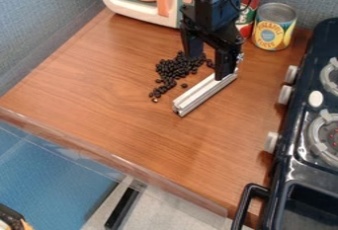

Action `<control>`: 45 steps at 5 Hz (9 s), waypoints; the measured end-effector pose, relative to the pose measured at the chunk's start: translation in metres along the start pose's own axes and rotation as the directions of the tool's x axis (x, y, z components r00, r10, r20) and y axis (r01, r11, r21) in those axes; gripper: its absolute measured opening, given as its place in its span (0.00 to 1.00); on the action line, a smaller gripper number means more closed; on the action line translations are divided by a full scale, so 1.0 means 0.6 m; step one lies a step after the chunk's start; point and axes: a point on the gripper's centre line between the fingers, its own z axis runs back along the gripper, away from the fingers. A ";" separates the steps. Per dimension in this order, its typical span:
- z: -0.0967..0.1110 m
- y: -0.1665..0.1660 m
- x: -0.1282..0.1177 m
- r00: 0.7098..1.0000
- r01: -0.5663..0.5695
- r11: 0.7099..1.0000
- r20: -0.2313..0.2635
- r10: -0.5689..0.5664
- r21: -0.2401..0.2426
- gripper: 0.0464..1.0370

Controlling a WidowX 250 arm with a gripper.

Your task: Sweep into pile

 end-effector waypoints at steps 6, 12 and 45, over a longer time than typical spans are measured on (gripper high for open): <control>-0.099 0.024 -0.025 0.992 -0.046 0.997 -0.112 0.053 0.065 0.97; -0.133 0.019 0.001 0.988 -0.074 0.996 -0.136 0.080 0.048 0.36; -0.127 0.069 0.156 0.465 -0.885 0.465 -0.046 0.884 -0.009 0.34</control>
